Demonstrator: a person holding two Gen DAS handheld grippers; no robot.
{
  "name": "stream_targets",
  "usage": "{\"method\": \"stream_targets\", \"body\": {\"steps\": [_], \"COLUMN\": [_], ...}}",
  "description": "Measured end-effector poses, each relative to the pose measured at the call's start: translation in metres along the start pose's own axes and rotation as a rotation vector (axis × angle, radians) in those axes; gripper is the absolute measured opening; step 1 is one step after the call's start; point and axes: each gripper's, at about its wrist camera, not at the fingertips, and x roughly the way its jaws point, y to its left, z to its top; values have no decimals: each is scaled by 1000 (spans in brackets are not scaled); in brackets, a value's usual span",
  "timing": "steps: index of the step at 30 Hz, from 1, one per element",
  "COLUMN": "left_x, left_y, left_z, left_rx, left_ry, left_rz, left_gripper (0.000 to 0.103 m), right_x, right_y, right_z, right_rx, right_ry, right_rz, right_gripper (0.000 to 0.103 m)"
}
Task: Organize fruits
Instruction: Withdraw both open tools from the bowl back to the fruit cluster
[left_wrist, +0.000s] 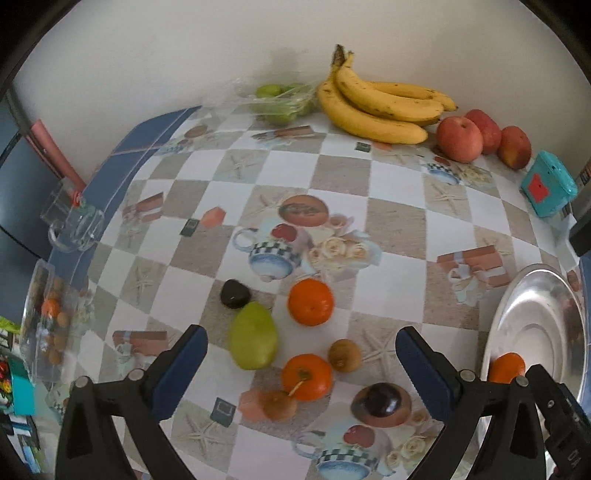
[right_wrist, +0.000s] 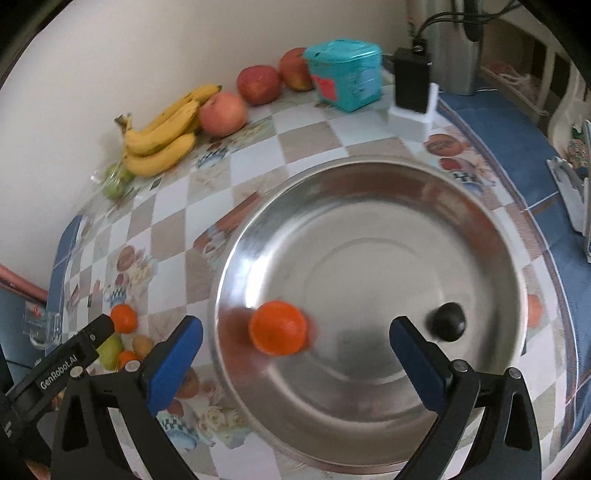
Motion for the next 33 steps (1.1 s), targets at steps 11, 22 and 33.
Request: {"method": "stream_targets", "body": {"steps": [11, 22, 33], "left_x": [3, 12, 30], "left_y": [41, 77, 96], "left_z": [-10, -16, -22], "left_rx": [-91, -206, -301], "left_ry": [26, 73, 157], "left_rz": [4, -31, -85], "left_gripper": [103, 103, 92], "right_x": [3, 9, 26], "right_y": [28, 75, 119], "right_z": [-14, -29, -44], "right_rx": [-46, -124, -262], "right_ry": [34, 63, 87], "right_rz": [67, 164, 178], "right_gripper": [101, 101, 77]}}
